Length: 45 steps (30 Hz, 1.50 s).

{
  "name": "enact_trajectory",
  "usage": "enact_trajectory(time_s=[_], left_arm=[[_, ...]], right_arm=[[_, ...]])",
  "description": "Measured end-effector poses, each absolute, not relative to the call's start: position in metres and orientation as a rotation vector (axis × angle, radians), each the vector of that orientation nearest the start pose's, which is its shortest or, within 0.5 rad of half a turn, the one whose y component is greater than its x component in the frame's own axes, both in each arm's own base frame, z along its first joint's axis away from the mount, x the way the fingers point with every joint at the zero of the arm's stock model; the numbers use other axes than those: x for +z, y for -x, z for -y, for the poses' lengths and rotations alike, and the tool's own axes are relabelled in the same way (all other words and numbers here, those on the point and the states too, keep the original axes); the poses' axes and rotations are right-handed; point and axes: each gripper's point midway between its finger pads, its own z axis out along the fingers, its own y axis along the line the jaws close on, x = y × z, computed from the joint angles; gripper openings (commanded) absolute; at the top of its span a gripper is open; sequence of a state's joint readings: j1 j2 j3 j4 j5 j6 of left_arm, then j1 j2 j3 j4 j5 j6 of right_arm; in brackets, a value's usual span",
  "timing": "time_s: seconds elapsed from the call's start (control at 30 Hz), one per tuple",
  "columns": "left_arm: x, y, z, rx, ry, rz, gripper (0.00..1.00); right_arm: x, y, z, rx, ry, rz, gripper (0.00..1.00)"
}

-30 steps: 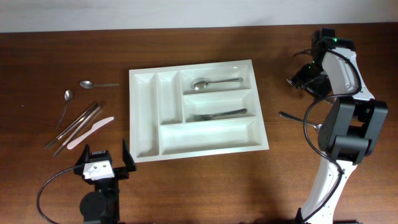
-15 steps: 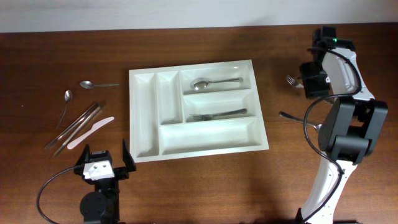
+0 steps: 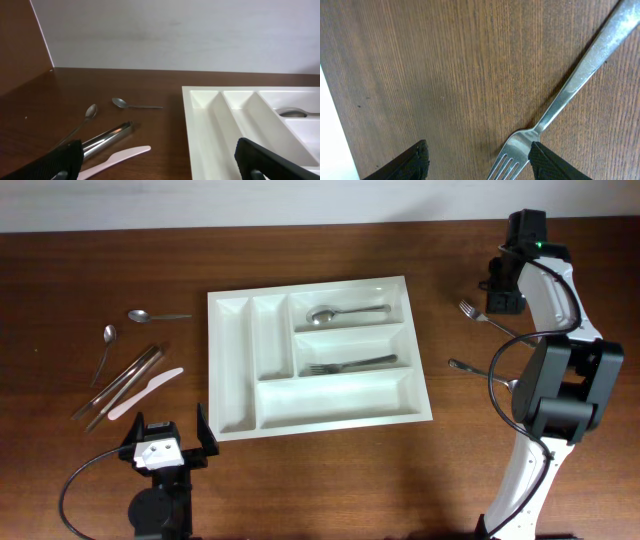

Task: Pack container
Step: 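Lower the right gripper onto the silver fork and close on its handle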

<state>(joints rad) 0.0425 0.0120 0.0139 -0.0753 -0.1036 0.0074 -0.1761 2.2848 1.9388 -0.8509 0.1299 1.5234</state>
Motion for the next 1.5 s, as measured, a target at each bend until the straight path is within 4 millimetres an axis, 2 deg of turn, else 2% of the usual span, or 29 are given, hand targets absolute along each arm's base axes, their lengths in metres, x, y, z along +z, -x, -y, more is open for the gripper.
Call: enact_trajectory(time_s=[0.37,0.77,0.87,1.17,1.33,1.5], left_arm=[[0.159,-0.244,-0.028,0.123,0.108,-1.642,0.99],[0.159,-0.244,-0.028,0.123,0.108,-1.642,0.99],[0.159,-0.244,-0.028,0.123,0.108,-1.642,0.99],[0.159,-0.244,-0.028,0.123,0.108,-1.642,0.99],[0.159,-0.244,-0.028,0.123,0.108,-1.642,0.99],[0.159,-0.244,-0.028,0.123,0.108,-1.642,0.99]], right_arm=[[0.045,-0.512,0.114,-0.188,2.653,2.24,0.66],[0.009,-0.501,0.111,-0.093,2.592,2.203,0.64],[0.009,-0.5,0.11,-0.092,2.59,2.202,0.6],[0.004,-0.478,0.105,-0.005,2.578,2.097,0.6],[0.003,-0.475,0.103,-0.003,2.592,2.056,0.59],[0.002,-0.473,0.101,-0.029,2.604,2.003,0.47]])
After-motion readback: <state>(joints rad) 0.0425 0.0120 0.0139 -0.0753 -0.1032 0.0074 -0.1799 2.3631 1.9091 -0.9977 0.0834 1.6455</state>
